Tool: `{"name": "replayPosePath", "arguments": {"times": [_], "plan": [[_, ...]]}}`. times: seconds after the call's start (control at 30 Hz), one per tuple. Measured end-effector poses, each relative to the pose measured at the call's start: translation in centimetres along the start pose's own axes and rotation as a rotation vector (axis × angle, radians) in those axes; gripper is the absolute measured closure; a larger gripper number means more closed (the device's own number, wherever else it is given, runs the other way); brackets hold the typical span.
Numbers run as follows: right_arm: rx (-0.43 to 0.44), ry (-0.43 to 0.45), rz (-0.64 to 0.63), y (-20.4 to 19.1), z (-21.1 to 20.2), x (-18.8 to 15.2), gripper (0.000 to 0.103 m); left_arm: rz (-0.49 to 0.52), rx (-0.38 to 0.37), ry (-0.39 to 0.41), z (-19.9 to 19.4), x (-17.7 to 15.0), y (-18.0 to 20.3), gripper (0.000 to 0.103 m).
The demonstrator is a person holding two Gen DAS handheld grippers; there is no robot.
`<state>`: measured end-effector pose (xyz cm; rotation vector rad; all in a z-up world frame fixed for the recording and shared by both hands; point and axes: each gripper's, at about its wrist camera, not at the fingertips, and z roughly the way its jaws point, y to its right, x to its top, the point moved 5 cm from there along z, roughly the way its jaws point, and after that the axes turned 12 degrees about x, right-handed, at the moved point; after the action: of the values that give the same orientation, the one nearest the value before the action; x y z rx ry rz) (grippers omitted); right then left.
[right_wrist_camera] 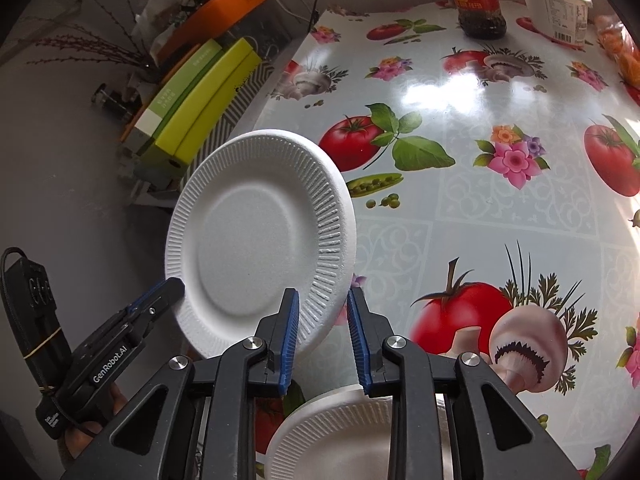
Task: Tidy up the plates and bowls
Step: 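Lower the left gripper's plate toward the plate held by the right gripper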
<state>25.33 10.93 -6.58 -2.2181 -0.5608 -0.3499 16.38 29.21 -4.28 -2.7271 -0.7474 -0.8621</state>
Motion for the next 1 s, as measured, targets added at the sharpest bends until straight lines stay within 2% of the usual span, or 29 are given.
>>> {"name": "replayPosePath", "arguments": {"times": [0.63, 1.0], "plan": [[0.023, 0.028, 0.005, 0.0, -4.1, -2.6, 0.078, 0.026, -0.01, 0.0, -3.1, -2.5, 1.6, 0.08], [0.012, 0.038, 0.027, 1.3, -6.5, -5.1, 0.078, 0.054, -0.044, -0.007, -4.7, -4.7, 3.7, 0.08]]}}
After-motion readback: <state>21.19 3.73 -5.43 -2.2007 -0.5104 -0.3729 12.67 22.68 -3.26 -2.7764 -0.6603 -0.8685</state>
